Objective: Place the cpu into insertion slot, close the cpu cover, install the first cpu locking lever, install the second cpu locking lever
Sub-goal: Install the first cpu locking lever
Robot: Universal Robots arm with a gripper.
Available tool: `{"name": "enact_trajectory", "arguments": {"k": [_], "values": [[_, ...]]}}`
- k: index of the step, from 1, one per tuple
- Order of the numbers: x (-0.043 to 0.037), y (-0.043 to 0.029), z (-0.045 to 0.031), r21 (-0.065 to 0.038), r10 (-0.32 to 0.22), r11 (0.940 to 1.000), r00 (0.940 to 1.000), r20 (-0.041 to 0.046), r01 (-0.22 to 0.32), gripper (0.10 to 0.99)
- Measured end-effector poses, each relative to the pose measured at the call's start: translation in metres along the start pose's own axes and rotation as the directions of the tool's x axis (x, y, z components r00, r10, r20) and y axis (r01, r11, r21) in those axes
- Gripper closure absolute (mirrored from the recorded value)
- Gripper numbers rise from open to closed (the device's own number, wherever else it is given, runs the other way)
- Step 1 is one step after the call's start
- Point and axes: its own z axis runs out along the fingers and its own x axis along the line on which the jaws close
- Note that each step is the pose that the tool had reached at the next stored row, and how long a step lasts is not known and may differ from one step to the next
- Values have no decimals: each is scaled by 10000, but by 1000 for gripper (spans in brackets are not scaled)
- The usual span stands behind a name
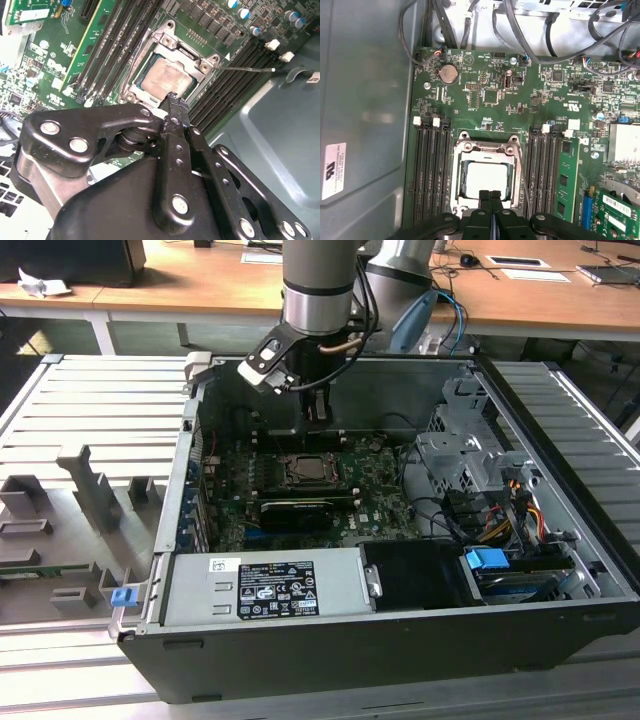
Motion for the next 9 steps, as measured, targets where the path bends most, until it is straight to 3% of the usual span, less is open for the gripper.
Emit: {"name": "enact_trajectory", "arguments": {"k": [9], "values": [[0,3,-130,-1,21,10000,10000,0,-21,980]]}}
